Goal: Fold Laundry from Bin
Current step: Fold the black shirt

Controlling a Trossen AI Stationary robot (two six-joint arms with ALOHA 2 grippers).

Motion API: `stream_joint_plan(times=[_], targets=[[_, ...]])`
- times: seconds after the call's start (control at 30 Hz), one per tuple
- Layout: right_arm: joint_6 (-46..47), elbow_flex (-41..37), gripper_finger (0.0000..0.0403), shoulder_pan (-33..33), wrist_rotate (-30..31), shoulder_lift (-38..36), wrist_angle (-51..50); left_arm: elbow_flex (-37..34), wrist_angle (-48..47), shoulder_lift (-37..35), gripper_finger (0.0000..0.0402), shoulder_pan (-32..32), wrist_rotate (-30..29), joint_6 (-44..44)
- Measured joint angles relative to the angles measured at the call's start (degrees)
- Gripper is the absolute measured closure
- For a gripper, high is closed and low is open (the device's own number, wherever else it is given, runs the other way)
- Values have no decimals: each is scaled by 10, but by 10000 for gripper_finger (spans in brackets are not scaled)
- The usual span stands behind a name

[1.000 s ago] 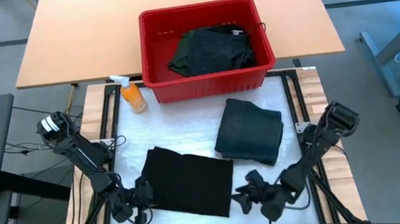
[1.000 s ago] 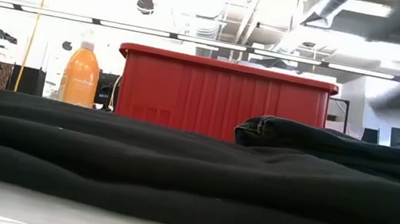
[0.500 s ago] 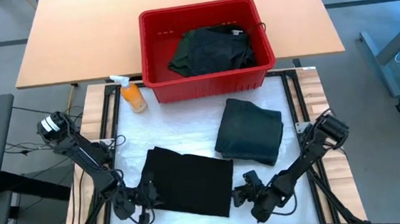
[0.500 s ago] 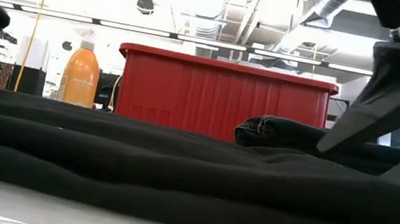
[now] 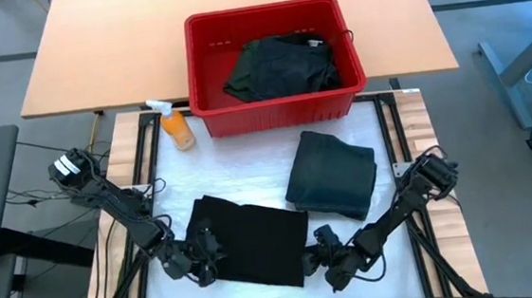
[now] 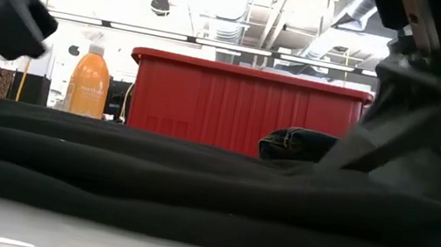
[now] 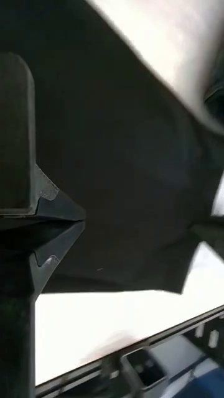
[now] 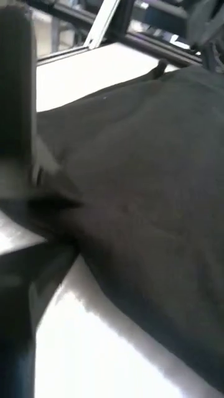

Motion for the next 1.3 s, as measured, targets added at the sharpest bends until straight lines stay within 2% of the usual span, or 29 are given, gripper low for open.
stream_joint_plan(times=[0.1, 0.17, 0.3, 0.4, 0.6, 0.7, 0.83, 0.93, 1.17, 1.3], targets=[[-36, -1, 358, 0, -1, -8, -1, 0, 8, 0, 401, 20, -1, 8], [-64, -1, 381, 1, -2, -20, -1, 0, 14, 0, 401, 32, -2, 9], [-134, -1, 364, 1, -22, -63, -1, 0, 32, 1, 401, 50, -1, 22], [-206, -1, 366, 1, -47, -111, -2, 0, 97, 23, 401, 55, 0, 52], [-290, 0, 381, 2, -113, -201, -26, 2, 288, 142, 401, 70, 42, 102], [-299, 0, 376, 2, -116, -231, -43, 27, 325, 199, 401, 88, 43, 103], [-336, 0, 374, 2, -118, -257, -37, 96, 312, 264, 401, 117, 102, 112], [-368, 0, 376, -3, -122, -273, -33, 164, 262, 308, 401, 138, 156, 129], [-433, 3, 374, -20, -158, -280, 3, 322, 130, 389, 401, 182, 200, 175], [-444, 12, 374, -33, -179, -280, 4, 387, 73, 404, 401, 197, 234, 227]])
